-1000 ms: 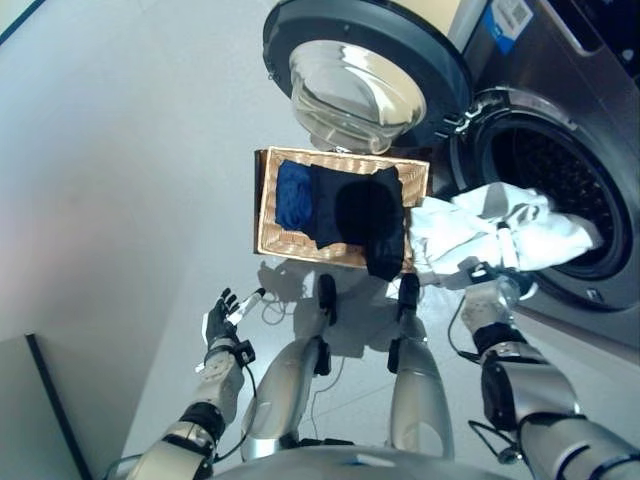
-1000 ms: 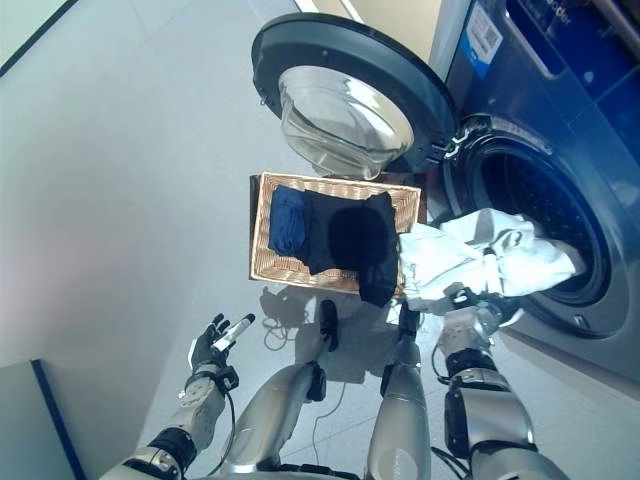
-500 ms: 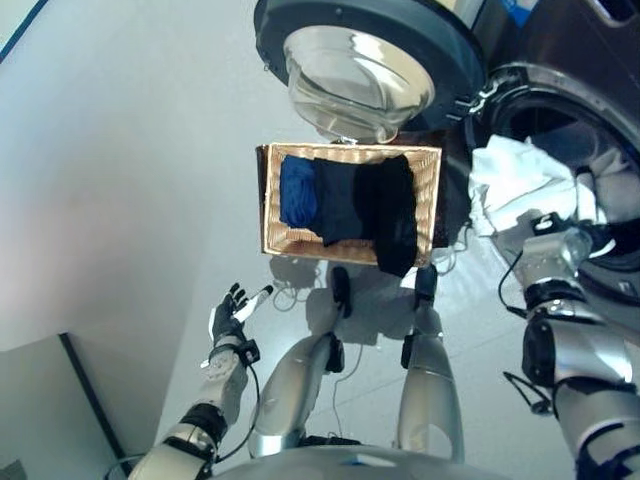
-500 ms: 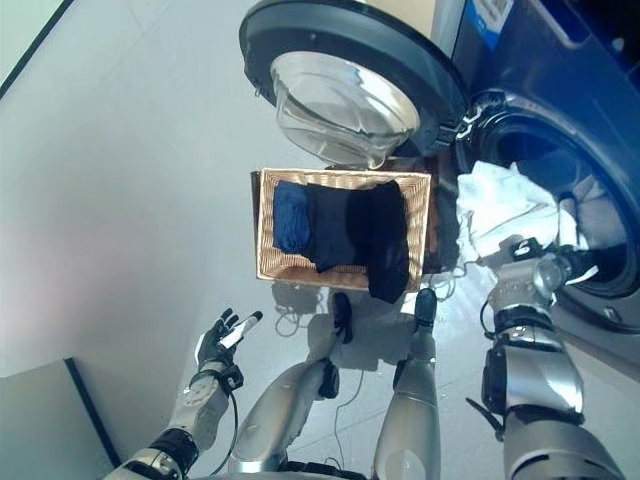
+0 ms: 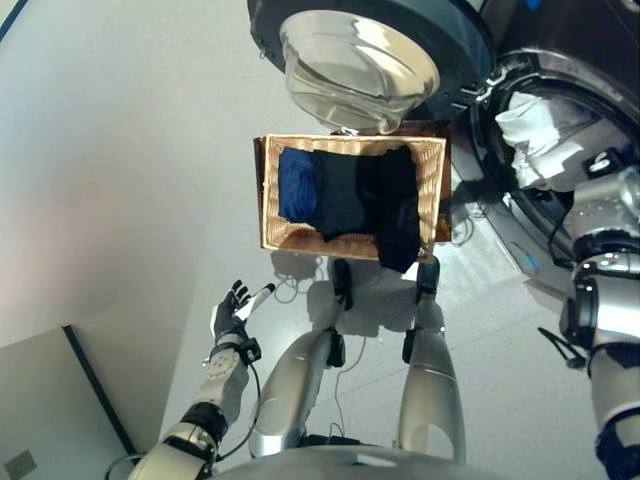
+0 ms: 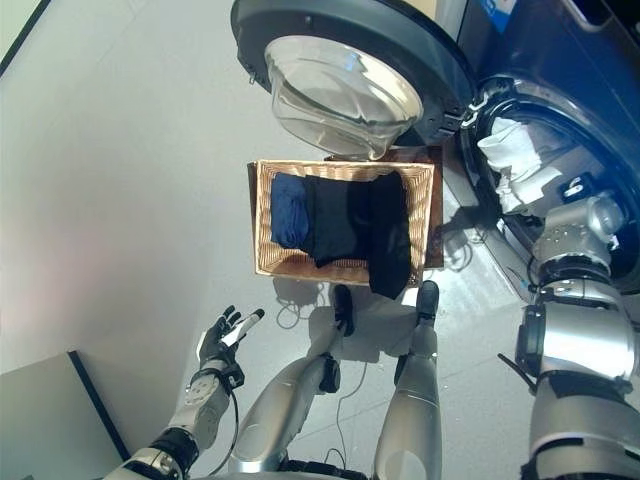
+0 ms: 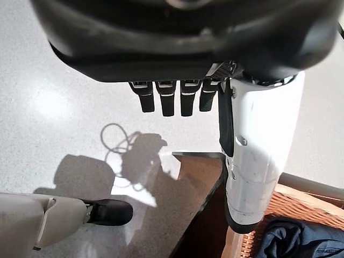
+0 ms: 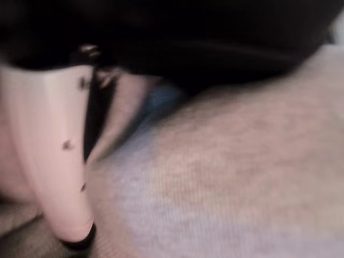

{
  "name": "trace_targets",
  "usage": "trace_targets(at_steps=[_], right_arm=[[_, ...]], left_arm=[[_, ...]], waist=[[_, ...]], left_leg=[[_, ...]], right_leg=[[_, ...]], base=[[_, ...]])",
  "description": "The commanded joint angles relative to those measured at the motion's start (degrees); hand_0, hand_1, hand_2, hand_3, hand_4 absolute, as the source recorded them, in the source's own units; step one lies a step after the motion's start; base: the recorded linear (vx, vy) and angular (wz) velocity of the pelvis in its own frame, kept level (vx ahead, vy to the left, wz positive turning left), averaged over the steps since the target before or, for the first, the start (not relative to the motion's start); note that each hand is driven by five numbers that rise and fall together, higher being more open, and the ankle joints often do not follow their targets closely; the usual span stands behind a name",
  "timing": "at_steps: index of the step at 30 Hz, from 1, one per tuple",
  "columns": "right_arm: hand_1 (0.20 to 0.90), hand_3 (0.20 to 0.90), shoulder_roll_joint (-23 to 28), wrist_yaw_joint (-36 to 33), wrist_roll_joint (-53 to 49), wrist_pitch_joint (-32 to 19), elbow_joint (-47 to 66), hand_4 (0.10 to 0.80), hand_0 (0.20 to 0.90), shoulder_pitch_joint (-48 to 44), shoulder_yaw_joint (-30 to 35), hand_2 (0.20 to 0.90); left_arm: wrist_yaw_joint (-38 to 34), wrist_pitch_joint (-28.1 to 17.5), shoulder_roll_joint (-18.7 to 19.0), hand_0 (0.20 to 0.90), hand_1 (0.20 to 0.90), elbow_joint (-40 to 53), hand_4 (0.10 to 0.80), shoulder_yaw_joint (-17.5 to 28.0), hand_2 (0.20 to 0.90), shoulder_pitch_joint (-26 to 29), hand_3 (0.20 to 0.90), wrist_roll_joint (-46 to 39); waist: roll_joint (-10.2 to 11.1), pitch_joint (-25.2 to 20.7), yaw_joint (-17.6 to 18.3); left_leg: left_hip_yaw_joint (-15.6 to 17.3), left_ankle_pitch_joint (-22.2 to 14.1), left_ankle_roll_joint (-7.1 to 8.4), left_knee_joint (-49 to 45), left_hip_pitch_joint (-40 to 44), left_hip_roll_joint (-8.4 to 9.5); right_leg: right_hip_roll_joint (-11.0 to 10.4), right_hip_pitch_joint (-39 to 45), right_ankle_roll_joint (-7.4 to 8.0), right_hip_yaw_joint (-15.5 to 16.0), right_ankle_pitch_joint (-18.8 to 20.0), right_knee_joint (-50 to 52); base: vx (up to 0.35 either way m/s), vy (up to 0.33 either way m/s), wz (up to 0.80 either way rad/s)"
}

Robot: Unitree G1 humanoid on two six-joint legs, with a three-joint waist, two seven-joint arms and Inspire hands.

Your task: Pick up the clothes and place them into the washing machine

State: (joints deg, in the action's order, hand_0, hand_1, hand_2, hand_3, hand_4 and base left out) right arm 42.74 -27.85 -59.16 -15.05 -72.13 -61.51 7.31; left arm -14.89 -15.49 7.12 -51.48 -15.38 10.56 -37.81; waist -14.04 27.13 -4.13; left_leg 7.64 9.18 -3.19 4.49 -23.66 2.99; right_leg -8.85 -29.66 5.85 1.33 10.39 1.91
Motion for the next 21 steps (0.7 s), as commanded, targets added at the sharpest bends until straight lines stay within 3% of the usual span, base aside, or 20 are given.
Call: trace_targets(at_steps=[1, 7, 21], right_arm=[[0.2, 0.2, 9.28, -0.6, -3.39, -8.09, 3.32, 0.3, 0.2, -7.77, -3.44, 0.2], [0.2, 0.2, 11.1, -2.39, -7.48, -11.21, 3.87, 0.3, 0.2, -9.28, -0.81, 0.2], [0.2, 0.2, 14.02, -9.34, -9.24, -11.63, -0.24, 0.3, 0.2, -11.6, 2.1, 0.2]], left_arm=[[-0.86, -2.85, 1.85, 0.9, 0.9, 0.21, 0.8, -2.69, 0.9, -1.31, 0.9, -2.01], [-1.12, -3.11, 2.09, 0.9, 0.9, 1.3, 0.8, -2.34, 0.9, -1.8, 0.9, -2.5], [-2.1, -3.19, 1.9, 0.9, 0.9, 3.57, 0.8, -2.8, 0.9, -2.05, 0.9, -3.47]], waist=[[-0.38, -2.91, -0.33], [-2.07, -3.4, -0.54], [-4.61, -4.13, -0.62]], left_leg=[[0.58, -3.7, 7.51, -4.82, -2.07, -0.24], [0.41, -3.96, 7.4, -4.42, -2.57, 0.36], [0.98, -3.53, 6.51, -3.42, -3.59, 1.04]], right_leg=[[-1.2, -2.79, 0.59, -1.6, -9.1, 11.93], [-1.19, -4.49, 0.59, -3.0, -9.83, 12.68], [-0.6, -7.52, 0.52, -5.91, -9.12, 12.69]], base=[[0.0, 0.0, 0.0], [0.012, 0.006, -0.04], [0.001, 0.013, -0.06]])
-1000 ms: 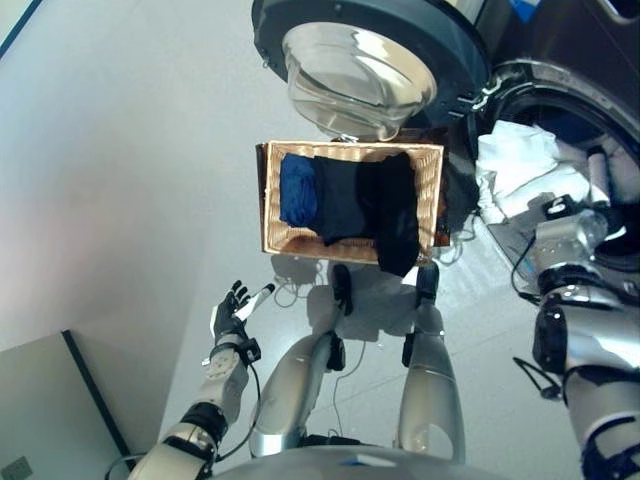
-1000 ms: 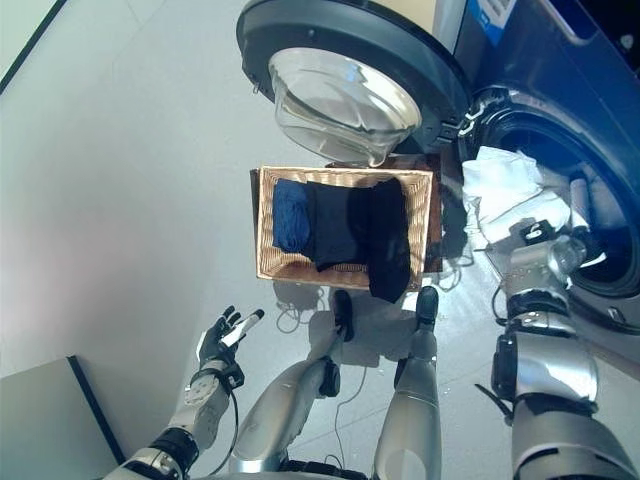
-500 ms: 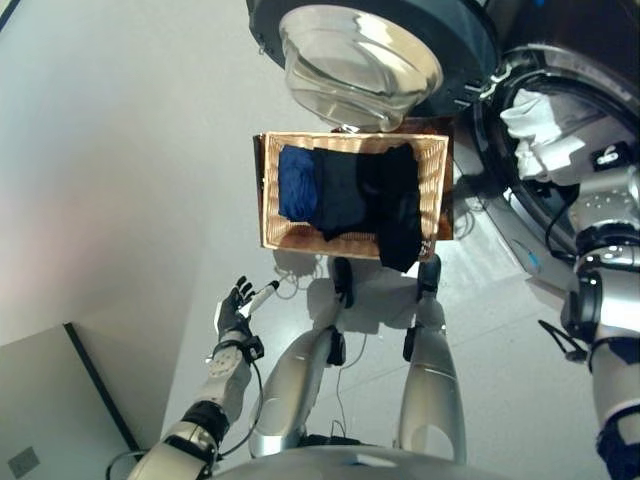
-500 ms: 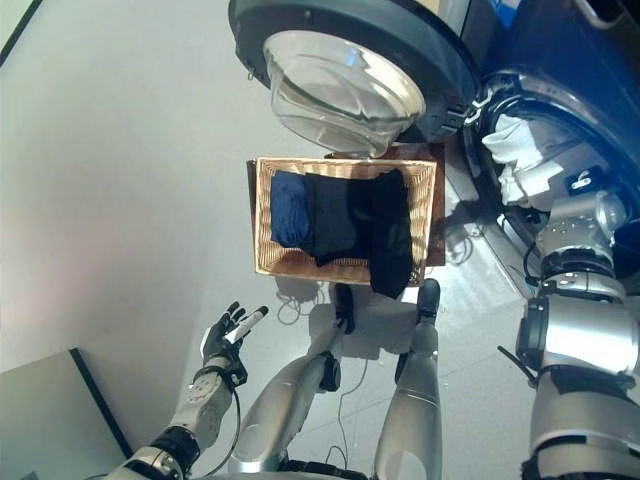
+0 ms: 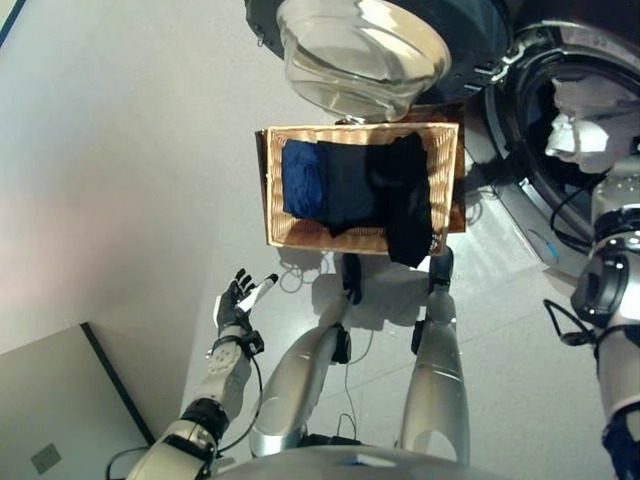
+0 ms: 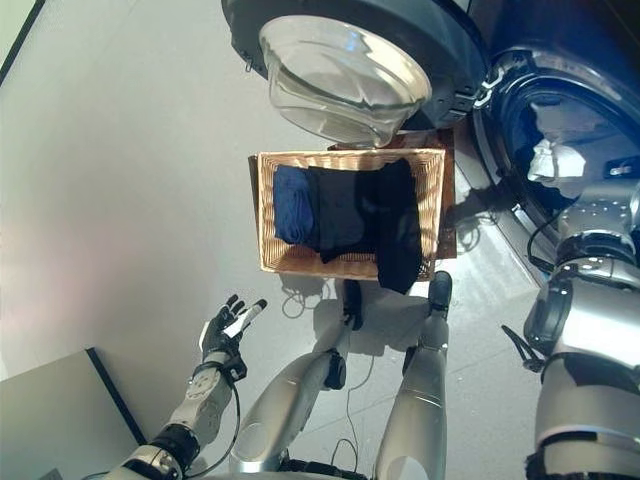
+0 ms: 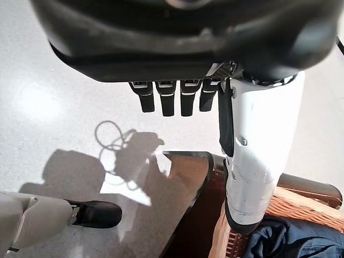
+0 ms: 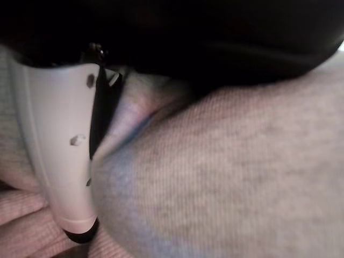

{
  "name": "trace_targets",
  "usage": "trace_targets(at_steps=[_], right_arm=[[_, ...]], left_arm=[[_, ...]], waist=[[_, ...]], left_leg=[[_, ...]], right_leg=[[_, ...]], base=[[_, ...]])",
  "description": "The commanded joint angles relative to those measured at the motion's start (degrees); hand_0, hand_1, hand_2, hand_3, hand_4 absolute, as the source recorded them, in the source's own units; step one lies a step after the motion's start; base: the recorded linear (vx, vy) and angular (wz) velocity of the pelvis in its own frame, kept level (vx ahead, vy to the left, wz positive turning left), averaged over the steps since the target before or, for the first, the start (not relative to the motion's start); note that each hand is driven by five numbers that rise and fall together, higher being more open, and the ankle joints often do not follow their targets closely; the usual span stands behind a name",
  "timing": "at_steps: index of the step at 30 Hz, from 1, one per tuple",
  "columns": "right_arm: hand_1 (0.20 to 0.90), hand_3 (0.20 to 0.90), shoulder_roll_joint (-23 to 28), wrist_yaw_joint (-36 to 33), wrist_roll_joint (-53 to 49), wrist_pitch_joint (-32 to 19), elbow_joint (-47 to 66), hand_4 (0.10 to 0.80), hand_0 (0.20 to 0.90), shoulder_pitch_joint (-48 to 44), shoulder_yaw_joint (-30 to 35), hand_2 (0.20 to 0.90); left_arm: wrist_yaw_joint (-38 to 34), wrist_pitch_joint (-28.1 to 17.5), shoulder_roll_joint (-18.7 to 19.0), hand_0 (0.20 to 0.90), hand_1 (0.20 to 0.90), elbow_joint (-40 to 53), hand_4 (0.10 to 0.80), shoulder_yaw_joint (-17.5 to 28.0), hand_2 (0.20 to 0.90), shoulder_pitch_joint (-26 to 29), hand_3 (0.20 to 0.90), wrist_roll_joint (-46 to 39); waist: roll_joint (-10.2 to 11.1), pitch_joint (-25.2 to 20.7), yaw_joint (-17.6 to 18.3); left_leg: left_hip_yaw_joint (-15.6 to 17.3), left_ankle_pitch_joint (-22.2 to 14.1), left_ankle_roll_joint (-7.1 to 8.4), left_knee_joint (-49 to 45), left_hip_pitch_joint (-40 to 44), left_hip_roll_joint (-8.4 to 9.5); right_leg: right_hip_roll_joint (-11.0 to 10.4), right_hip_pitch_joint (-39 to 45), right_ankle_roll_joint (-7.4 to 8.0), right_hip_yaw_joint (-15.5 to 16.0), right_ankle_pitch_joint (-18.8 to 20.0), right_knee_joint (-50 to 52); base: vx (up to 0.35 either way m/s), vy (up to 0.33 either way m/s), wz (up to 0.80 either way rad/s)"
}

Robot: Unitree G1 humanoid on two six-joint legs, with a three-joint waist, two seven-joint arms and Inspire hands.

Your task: Pick up the clothes and place them into the washing machine

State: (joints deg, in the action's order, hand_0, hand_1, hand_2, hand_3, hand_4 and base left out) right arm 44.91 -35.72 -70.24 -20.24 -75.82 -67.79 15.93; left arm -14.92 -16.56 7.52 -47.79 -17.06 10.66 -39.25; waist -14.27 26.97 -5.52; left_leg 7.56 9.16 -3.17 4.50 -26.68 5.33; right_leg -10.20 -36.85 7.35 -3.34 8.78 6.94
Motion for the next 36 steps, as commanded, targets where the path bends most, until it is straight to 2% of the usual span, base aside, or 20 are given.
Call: trace_targets(at_steps=[1, 6, 7, 8, 28, 33, 36], right_arm=[[0.2, 0.2, 11.83, -1.7, 2.11, -6.06, 3.35, 0.3, 0.2, -5.52, -6.65, 0.2], [0.2, 0.2, 11.23, -0.82, 1.36, -5.14, 2.8, 0.3, 0.2, -5.9, -7.28, 0.2], [0.62, 0.62, 10.86, -0.6, 0.49, -5.25, 2.3, 0.6, 0.62, -6.0, -7.43, 0.62], [0.9, 0.9, 10.67, -0.29, 0.44, -5.14, 2.33, 0.8, 0.9, -6.02, -7.57, 0.9], [0.9, 0.9, 8.15, 1.47, 0.42, -4.46, 2.66, 0.8, 0.9, -4.57, -7.77, 0.9], [0.9, 0.9, 7.35, 1.93, 1.58, -4.04, 2.94, 0.8, 0.9, -4.05, -8.45, 0.9], [0.9, 0.9, 5.88, 3.64, 5.04, -2.15, 4.33, 0.8, 0.9, -2.33, -10.2, 0.9]], left_arm=[[-2.14, -2.02, 1.47, 0.9, 0.9, -0.05, 0.8, -1.16, 0.9, -2.25, 0.9, -2.08], [-2.22, -1.9, 1.56, 0.9, 0.9, -0.08, 0.8, -0.93, 0.9, -2.23, 0.9, -2.55], [-2.2, -1.83, 1.63, 0.9, 0.9, -0.27, 0.8, -0.79, 0.9, -2.26, 0.9, -2.91], [-2.11, -1.9, 1.68, 0.9, 0.9, -0.13, 0.8, -0.67, 0.9, -2.26, 0.9, -3.12], [-2.07, -1.73, 1.84, 0.9, 0.9, -2.79, 0.8, 2.25, 0.9, -2.48, 0.9, -4.86], [-2.05, -1.79, 2.08, 0.9, 0.9, -2.94, 0.8, 2.38, 0.9, -2.44, 0.9, -4.86], [-1.89, -2.04, 1.98, 0.9, 0.9, -2.68, 0.8, 2.76, 0.9, -2.27, 0.9, -4.82]], waist=[[-4.42, -4.1, 0.71], [-4.36, -4.28, 0.72], [-4.35, -4.5, 0.7], [-4.33, -4.63, 0.63], [-3.6, -5.05, 0.18], [-3.14, -5.11, 0.1], [-2.73, -4.89, 0.1]], left_leg=[[1.05, -3.51, 6.43, -3.41, -0.58, -1.27], [1.17, -3.67, 6.21, -3.49, -0.64, -1.16], [1.17, -3.72, 6.13, -3.52, -0.61, -1.08], [1.15, -3.75, 6.11, -3.57, -0.6, -1.08], [1.04, -3.85, 5.99, -3.96, -0.71, -1.15], [1.07, -3.97, 5.92, -4.08, -0.71, -1.33], [1.07, -4.05, 5.87, -4.28, -0.77, -1.42]], right_leg=[[0.8, -0.38, -0.99, -1.35, -7.44, 7.6], [0.9, -0.43, -1.05, -1.68, -7.13, 7.32], [0.95, -0.3, -1.09, -1.8, -7.04, 7.19], [0.94, -0.23, -1.09, -1.87, -6.99, 7.12], [1.42, 0.49, -1.41, -2.36, -6.67, 6.3], [1.57, 0.55, -1.48, -2.47, -6.73, 6.26], [1.75, 0.61, -1.53, -2.59, -6.61, 6.17]], base=[[-0.005, 0.016, -0.04], [-0.005, 0.007, -0.01], [0.0, 0.0, 0.0], [0.0, 0.0, 0.0], [0.0, 0.0, 0.0], [0.0, 0.0, 0.0], [0.0, 0.0, 0.0]])
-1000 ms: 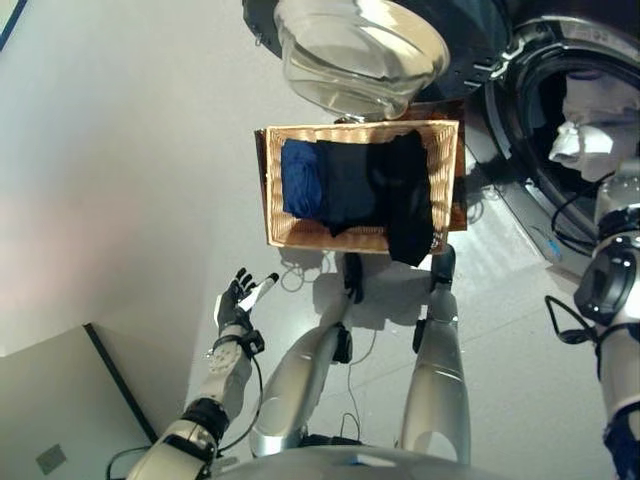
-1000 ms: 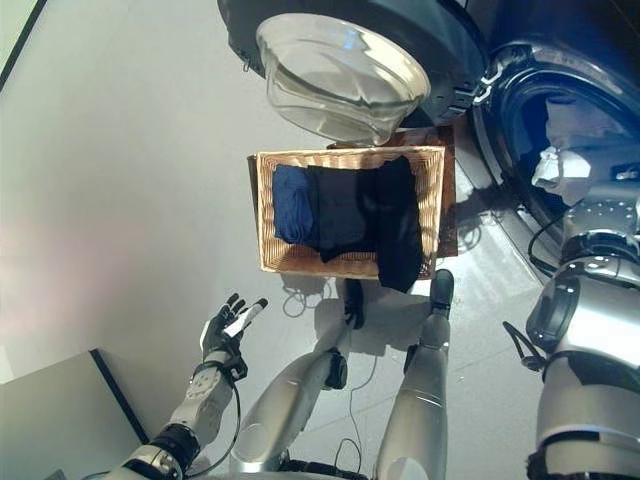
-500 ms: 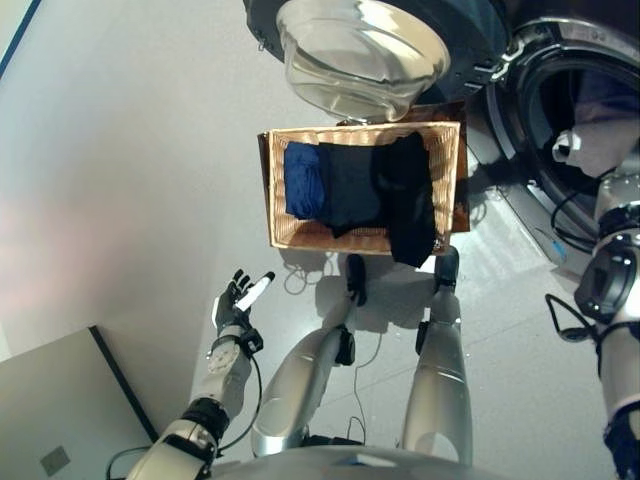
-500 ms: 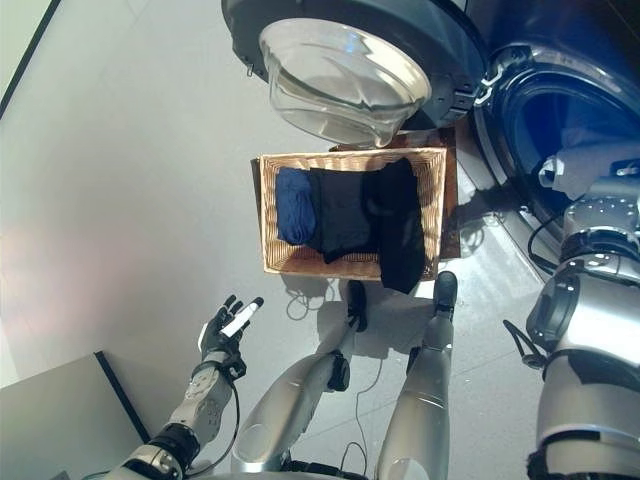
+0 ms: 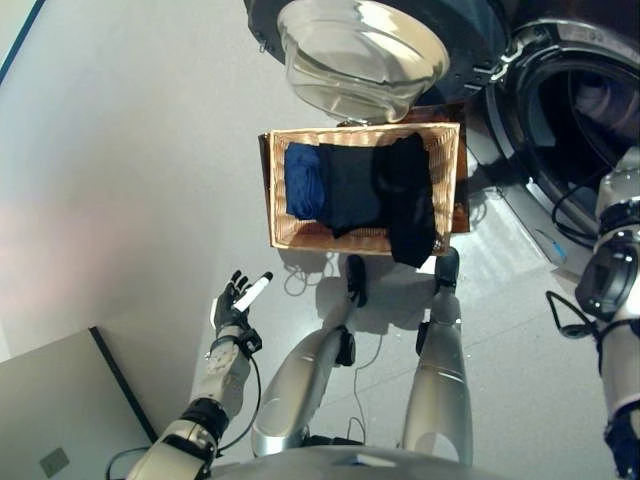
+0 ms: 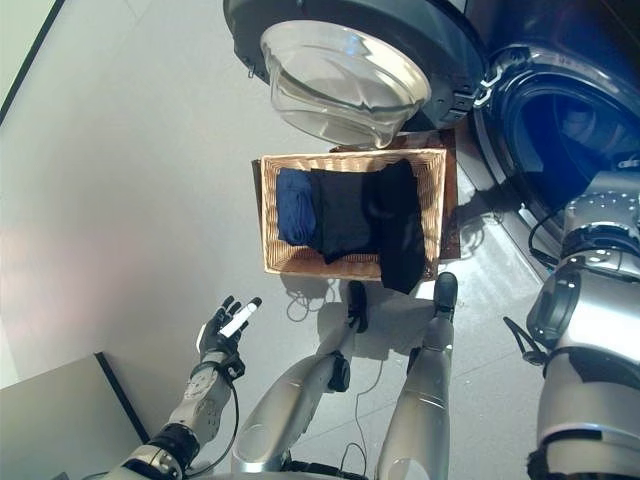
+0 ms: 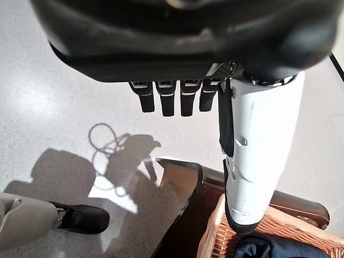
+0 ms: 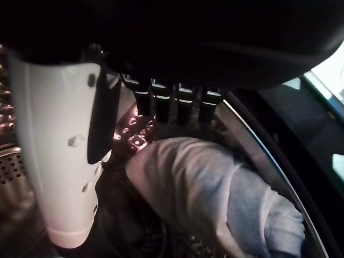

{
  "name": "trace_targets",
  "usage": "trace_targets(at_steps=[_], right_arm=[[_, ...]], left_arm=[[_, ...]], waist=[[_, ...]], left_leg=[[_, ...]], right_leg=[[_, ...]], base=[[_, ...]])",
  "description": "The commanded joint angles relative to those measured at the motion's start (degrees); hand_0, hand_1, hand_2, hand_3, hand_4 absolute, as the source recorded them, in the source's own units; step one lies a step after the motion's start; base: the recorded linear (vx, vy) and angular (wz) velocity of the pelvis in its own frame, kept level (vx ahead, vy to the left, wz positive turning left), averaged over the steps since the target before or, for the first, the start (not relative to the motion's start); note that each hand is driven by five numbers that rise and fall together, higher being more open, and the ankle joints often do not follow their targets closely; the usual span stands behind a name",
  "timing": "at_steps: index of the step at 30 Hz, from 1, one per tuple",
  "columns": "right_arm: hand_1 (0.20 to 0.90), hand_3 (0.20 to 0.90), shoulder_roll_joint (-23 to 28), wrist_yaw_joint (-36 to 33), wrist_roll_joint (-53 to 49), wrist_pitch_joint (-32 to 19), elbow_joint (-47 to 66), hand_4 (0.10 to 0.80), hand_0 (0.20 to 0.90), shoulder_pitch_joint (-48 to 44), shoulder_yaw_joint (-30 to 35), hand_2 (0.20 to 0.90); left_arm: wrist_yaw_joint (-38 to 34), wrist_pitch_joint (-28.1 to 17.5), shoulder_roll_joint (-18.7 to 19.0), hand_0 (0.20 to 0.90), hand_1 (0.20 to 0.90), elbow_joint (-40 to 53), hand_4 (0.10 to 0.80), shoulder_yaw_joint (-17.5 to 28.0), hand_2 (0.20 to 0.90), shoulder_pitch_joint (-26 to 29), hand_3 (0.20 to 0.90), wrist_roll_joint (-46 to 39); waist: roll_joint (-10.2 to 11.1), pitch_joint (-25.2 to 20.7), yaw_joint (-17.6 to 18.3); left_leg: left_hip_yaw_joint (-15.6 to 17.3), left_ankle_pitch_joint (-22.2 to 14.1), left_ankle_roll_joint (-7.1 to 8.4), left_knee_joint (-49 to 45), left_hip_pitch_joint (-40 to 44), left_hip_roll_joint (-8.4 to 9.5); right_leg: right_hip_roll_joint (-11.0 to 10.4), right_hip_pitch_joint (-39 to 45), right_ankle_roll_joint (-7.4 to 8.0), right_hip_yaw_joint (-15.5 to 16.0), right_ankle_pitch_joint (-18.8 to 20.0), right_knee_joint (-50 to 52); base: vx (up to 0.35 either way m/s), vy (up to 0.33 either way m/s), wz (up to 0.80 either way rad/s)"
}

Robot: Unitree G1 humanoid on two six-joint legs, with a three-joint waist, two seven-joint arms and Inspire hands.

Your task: Pick up the clothes and place them into the washing machine

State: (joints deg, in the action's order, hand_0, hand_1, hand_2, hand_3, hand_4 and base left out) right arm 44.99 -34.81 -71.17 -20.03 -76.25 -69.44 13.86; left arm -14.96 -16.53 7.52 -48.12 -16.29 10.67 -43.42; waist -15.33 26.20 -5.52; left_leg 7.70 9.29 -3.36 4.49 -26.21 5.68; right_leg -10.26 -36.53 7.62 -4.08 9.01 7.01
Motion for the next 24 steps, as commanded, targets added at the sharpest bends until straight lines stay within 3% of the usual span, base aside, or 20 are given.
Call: trace_targets(at_steps=[1, 5, 6, 8, 9, 10, 14, 16, 17, 24], right_arm=[[0.9, 0.9, 5.09, 3.25, 7.25, -1.94, 5.38, 0.8, 0.9, 0.26, -8.67, 0.9], [0.9, 0.9, 1.9, 2.89, 16.2, 0.05, 8.53, 0.8, 0.9, 4.5, -11.46, 0.9], [0.9, 0.9, -1.3, 2.22, 22.43, 0.44, 12.83, 0.8, 0.9, 8.75, -12.51, 0.9], [0.9, 0.9, -3.43, 1.26, 25.05, 0.31, 16.03, 0.8, 0.9, 11.31, -12.6, 0.9], [0.9, 0.9, -7.26, -0.02, 31.65, 0.64, 22.01, 0.8, 0.9, 16.84, -13.06, 0.9], [0.9, 0.9, -7.46, -0.31, 31.91, 0.76, 22.41, 0.8, 0.9, 17.07, -12.93, 0.9], [0.9, 0.9, -12.69, -2.7, 52.93, 6.17, 33.76, 0.8, 0.9, 27.36, -16.56, 0.9], [0.9, 0.9, -13.29, -2.81, 56.47, 7.31, 34.15, 0.8, 0.9, 28.37, -17.44, 0.9], [0.9, 0.9, -13.69, -3.24, 63.89, 10.28, 34.09, 0.8, 0.9, 29.4, -19.6, 0.9], [0.9, 0.9, -16.91, -3.43, 75.23, 15.63, 34.36, 0.8, 0.9, 28.41, -23.39, 0.9]], left_arm=[[-1.75, -2.25, 1.87, 0.9, 0.9, -2.25, 0.8, 2.13, 0.9, -2.3, 0.9, -0.74], [-1.76, -2.76, 1.86, 0.9, 0.9, -2.11, 0.8, 2.94, 0.9, -2.0, 0.9, -0.37], [-2.17, -3.2, 1.74, 0.9, 0.9, -1.78, 0.8, 3.63, 0.9, -1.51, 0.9, 0.23], [-2.53, -3.57, 1.68, 0.9, 0.9, -1.53, 0.8, 4.0, 0.9, -1.45, 0.9, 0.27], [-3.21, -3.84, 1.29, 0.9, 0.9, -0.83, 0.8, 5.08, 0.9, -0.94, 0.9, 1.13], [-3.23, -3.83, 1.35, 0.9, 0.9, -0.81, 0.8, 5.1, 0.9, -0.99, 0.9, 1.16], [-4.69, -4.74, 1.28, 0.9, 0.9, 2.62, 0.8, 6.77, 0.9, -1.65, 0.9, 4.5], [-5.06, -5.0, 1.31, 0.9, 0.9, 3.02, 0.8, 6.84, 0.9, -1.74, 0.9, 5.36], [-5.44, -5.0, 1.57, 0.9, 0.9, 4.45, 0.8, 7.01, 0.9, -2.21, 0.9, 6.92], [-7.16, -4.77, 1.98, 0.9, 0.9, 5.46, 0.8, 8.04, 0.9, -1.86, 0.9, 9.07]], waist=[[-1.57, -4.0, 0.14], [-0.76, -3.29, 0.54], [-0.04, -2.56, 1.11], [0.4, -2.38, 1.37], [1.16, -1.87, 2.06], [1.23, -1.97, 2.02], [2.71, -1.26, 2.79], [2.9, -1.35, 2.73], [3.12, -1.21, 2.43], [3.8, -1.03, 1.59]], left_leg=[[0.98, -4.18, 6.04, -4.28, -1.25, -1.78], [1.09, -4.13, 6.04, -4.53, -1.25, -1.96], [1.09, -4.4, 6.06, -4.73, -1.03, -2.13], [1.12, -4.15, 6.02, -4.86, -1.23, -2.24], [1.06, -4.42, 6.04, -5.29, -1.13, -2.31], [1.1, -4.2, 6.03, -5.28, -1.33, -2.35], [0.7, -4.5, 5.88, -6.3, -1.76, -2.54], [0.64, -4.33, 5.87, -6.38, -2.06, -2.58], [0.37, -4.43, 5.86, -6.56, -2.02, -2.55], [-0.09, -4.29, 5.79, -6.95, -2.77, -2.66]], right_leg=[[1.89, 0.34, -1.81, -1.88, -6.79, 6.05], [2.19, 0.56, -1.91, -1.79, -6.59, 5.97], [2.37, 1.04, -1.96, -1.7, -6.89, 6.02], [2.51, 0.95, -2.01, -1.73, -6.42, 5.87], [2.75, 1.18, -2.04, -1.61, -6.52, 5.95], [2.79, 1.04, -2.06, -1.63, -6.19, 5.8], [2.92, 1.36, -2.08, -1.18, -5.95, 5.87], [2.95, 1.18, -2.09, -1.13, -5.68, 5.75], [2.85, 1.53, -2.08, -0.85, -5.87, 5.69], [2.94, 1.35, -2.13, -0.5, -5.55, 5.35]], base=[[0.0, 0.0, 0.0], [-0.012, -0.013, 0.01], [0.004, -0.03, 0.0], [-0.012, -0.027, 0.03], [0.0, 0.0, 0.0], [0.0, 0.0, 0.0], [-0.011, -0.023, -0.04], [0.0, 0.0, 0.0], [0.0, 0.0, 0.0], [0.0, 0.0, 0.0]])
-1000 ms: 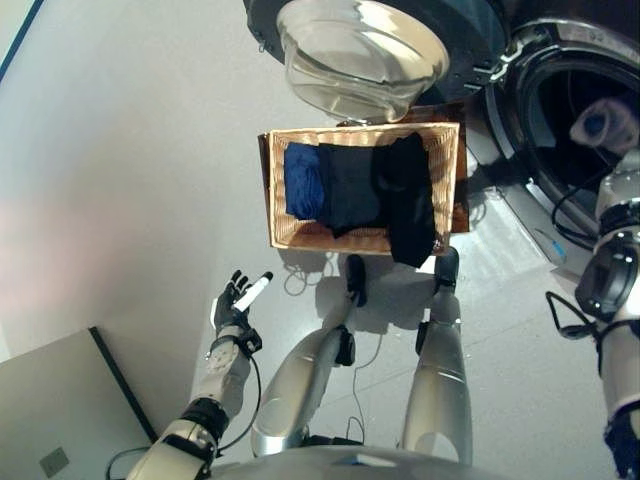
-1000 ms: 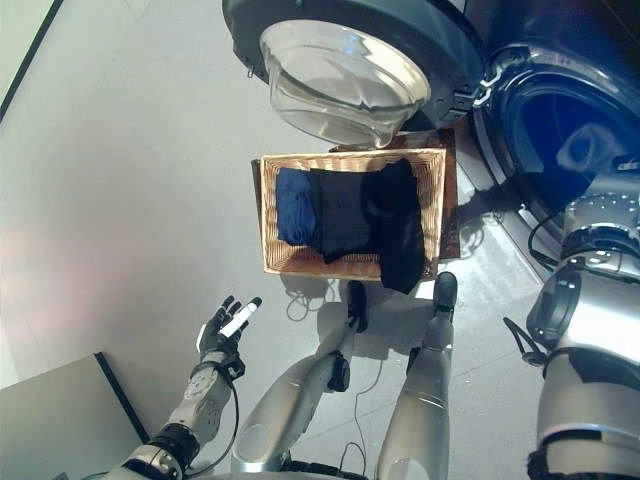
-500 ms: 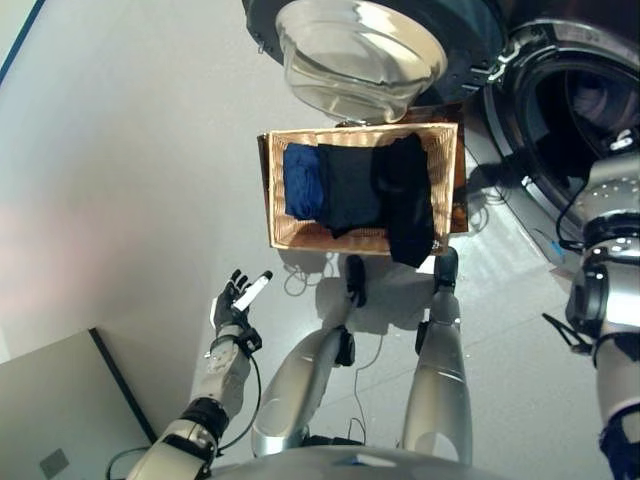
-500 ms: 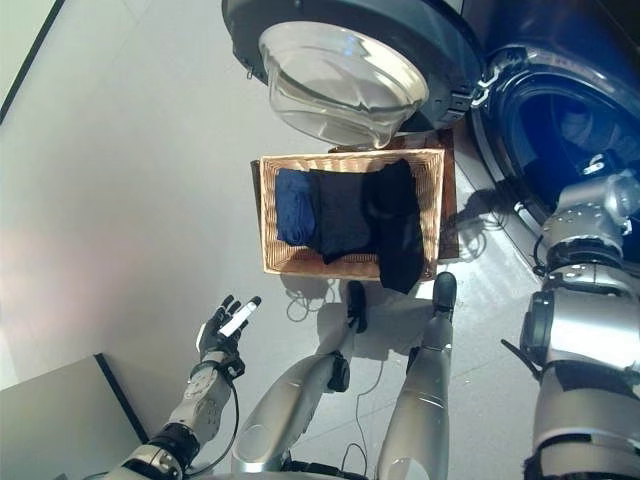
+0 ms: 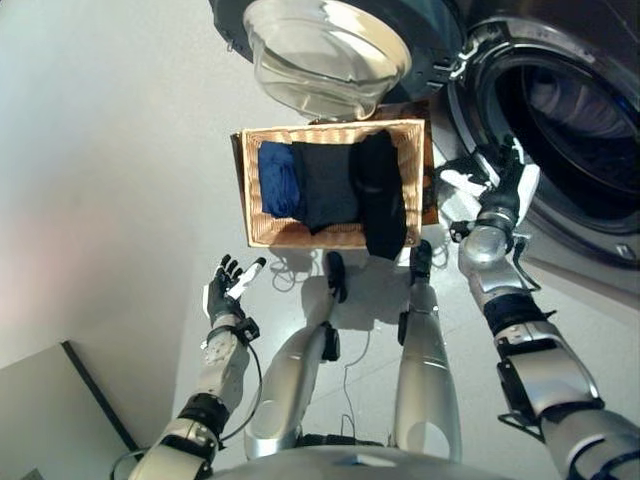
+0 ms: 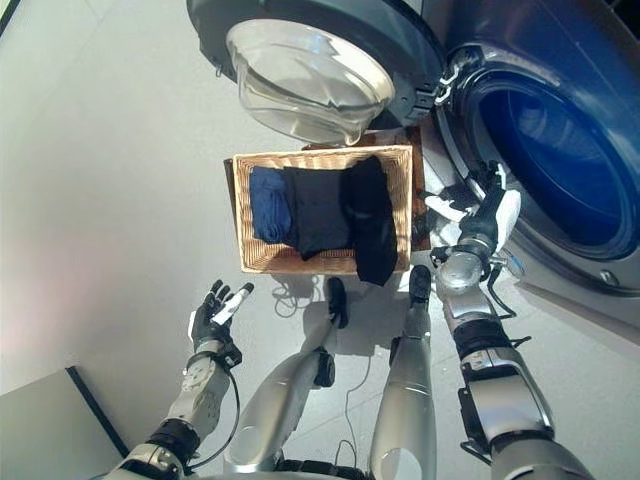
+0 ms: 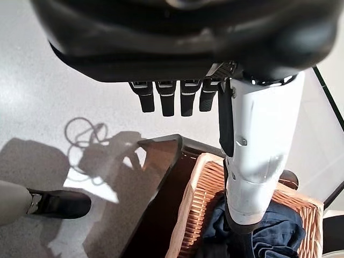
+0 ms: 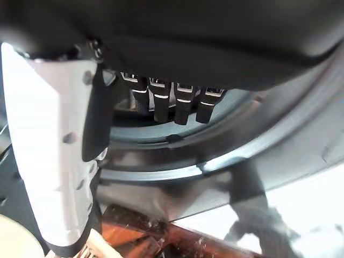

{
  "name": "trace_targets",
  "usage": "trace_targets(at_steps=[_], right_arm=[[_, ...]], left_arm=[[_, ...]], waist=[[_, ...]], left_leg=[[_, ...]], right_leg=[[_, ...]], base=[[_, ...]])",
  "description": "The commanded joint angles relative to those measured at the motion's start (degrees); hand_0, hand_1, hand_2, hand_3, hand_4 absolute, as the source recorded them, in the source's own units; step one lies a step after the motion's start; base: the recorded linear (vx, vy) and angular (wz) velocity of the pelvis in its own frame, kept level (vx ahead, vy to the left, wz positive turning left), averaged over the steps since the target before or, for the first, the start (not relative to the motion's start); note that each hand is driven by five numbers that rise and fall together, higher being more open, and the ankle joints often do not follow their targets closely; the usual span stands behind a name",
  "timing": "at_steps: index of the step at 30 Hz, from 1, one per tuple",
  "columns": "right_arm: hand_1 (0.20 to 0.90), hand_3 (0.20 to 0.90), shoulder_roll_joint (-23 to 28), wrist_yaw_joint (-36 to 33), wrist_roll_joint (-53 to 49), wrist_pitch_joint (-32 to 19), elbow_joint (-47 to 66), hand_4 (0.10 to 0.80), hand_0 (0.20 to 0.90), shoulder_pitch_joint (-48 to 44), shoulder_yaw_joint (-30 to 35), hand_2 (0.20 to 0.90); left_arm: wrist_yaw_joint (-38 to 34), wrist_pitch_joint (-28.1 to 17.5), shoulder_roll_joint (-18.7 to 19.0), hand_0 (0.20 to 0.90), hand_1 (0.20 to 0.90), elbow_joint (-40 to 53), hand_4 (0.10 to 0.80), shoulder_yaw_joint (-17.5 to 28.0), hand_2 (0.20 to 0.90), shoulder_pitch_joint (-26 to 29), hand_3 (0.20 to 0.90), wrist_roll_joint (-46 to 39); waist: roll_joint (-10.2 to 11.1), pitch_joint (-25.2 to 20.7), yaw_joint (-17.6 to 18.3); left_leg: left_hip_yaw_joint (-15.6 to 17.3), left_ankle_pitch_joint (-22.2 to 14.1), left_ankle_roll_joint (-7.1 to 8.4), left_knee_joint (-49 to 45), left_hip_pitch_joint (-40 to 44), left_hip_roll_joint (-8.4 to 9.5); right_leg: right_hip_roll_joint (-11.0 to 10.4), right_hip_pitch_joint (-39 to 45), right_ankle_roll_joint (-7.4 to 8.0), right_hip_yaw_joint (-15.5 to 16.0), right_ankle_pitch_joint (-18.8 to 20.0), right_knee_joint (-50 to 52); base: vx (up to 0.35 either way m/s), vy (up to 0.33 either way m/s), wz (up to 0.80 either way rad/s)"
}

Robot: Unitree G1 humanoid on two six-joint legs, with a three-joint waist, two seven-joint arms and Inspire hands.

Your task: Pick up the clothes and place them into the washing machine

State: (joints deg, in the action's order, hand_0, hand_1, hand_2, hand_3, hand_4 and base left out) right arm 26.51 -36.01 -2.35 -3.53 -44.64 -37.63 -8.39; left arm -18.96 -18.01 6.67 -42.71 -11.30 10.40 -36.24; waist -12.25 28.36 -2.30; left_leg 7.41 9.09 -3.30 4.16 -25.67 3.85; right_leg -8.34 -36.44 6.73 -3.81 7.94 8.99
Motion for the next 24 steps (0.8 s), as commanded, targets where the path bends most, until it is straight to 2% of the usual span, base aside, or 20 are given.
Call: trace_targets(at_steps=[1, 5, 16, 24], right_arm=[[0.9, 0.9, 1.54, -2.24, 6.43, -0.85, 2.79, 0.8, 0.9, -3.38, -1.13, 0.9], [0.9, 0.9, -2.02, -1.91, 8.06, -0.11, 2.26, 0.8, 0.9, -4.07, -2.79, 0.9], [0.9, 0.9, -8.15, -1.99, 5.45, -2.04, 2.28, 0.8, 0.9, -5.69, -5.99, 0.9], [0.9, 0.9, -10.62, -0.97, 6.02, -2.41, 3.65, 0.8, 0.9, -6.69, -9.39, 0.9]], left_arm=[[-3.19, -3.28, 2.84, 0.9, 0.9, 0.07, 0.8, 3.06, 0.9, -1.62, 0.9, 1.91], [-3.81, -2.96, 2.45, 0.9, 0.9, -0.54, 0.8, 3.2, 0.9, -0.64, 0.9, 2.56], [-5.15, -3.02, 1.83, 0.9, 0.9, -1.36, 0.8, 2.41, 0.9, 0.56, 0.9, 2.34], [-5.79, -2.81, 1.63, 0.9, 0.9, -1.46, 0.8, 1.89, 0.9, 0.8, 0.9, 2.69]], waist=[[0.74, -3.19, -1.63], [0.91, -2.55, -1.94], [0.59, -2.23, -2.48], [0.46, -2.15, -2.92]], left_leg=[[0.2, -4.1, 5.74, -6.62, -3.3, -0.83], [0.18, -3.98, 5.76, -6.59, -3.39, -0.87], [0.21, -3.88, 5.69, -6.56, -3.62, -0.83], [0.19, -3.94, 5.6, -6.67, -3.44, -0.82]], right_leg=[[1.02, 1.27, -1.25, -0.78, -4.47, 3.36], [1.06, 1.18, -1.26, -0.73, -4.44, 3.4], [1.21, 0.92, -1.35, -0.9, -4.43, 3.24], [1.3, 0.85, -1.42, -0.94, -4.59, 3.7]], base=[[0.0, 0.0, 0.0], [0.0, 0.0, 0.0], [0.0, 0.0, 0.0], [0.0, 0.0, 0.0]])
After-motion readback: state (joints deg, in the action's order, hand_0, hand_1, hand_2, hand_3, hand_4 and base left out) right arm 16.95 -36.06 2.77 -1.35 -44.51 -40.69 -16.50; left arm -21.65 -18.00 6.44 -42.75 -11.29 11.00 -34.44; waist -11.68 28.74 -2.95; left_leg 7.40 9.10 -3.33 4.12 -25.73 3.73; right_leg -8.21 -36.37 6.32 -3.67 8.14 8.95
